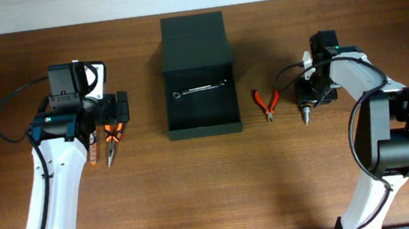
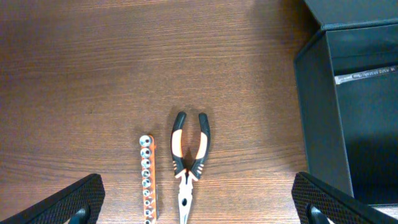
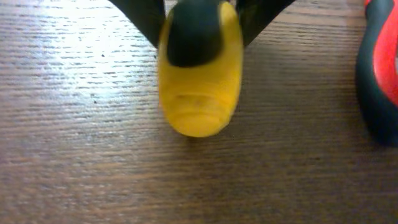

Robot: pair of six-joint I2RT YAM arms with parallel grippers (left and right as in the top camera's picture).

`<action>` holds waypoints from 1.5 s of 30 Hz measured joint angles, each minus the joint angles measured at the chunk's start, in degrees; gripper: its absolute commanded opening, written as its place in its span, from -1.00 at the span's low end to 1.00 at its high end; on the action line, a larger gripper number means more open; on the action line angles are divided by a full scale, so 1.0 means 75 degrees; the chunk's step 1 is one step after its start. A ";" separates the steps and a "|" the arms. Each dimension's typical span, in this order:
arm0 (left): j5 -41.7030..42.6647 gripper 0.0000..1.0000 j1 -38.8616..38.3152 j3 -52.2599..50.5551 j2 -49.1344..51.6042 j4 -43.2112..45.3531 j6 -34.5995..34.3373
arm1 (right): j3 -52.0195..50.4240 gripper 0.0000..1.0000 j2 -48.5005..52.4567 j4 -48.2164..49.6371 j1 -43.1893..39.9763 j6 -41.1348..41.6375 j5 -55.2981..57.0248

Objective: Pack container
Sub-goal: 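Move the right gripper to the yellow-black screwdriver and grasp its handle, then carry the screwdriver into the box and release it beside the wrench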

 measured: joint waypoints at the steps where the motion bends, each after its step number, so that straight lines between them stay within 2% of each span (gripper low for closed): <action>1: 0.0000 0.98 0.0000 0.0000 0.0000 0.0003 0.0000 | 0.0000 -0.38 0.0000 -0.0023 0.0000 0.0012 0.0003; 6: 0.0003 0.98 0.0000 0.0000 0.0000 0.0000 0.0000 | 0.0026 -0.54 0.0000 -0.0291 0.0000 -0.0003 0.0000; 17: 0.0055 0.98 0.0000 0.0000 0.0000 0.0000 0.0000 | 0.0708 -0.67 -0.0131 -0.1574 0.0090 -0.0044 0.0020; 24: 0.0052 0.98 0.0000 0.0000 0.0000 0.0000 0.0000 | 0.2031 -0.90 -0.1530 -0.1979 0.0863 -0.0262 0.0020; 28: 0.0055 0.98 0.0000 0.0000 0.0000 0.0000 0.0000 | 0.2739 -0.92 -0.2250 -0.2069 0.1647 -0.0487 -0.0006; 33: 0.0055 0.98 0.0000 0.0000 0.0000 0.0000 0.0000 | 0.3028 -0.92 -0.2442 -0.2098 0.2987 -0.1384 -0.0009; 39: 0.0055 0.98 0.0000 0.0000 0.0000 0.0000 0.0000 | 0.3025 -0.92 -0.2162 -0.2040 0.4686 -0.3564 -0.0038; 45: 0.0055 0.98 0.0000 0.0000 0.0000 0.0000 0.0000 | 0.3025 -0.92 -0.1306 -0.1626 0.5199 -0.5260 -0.0061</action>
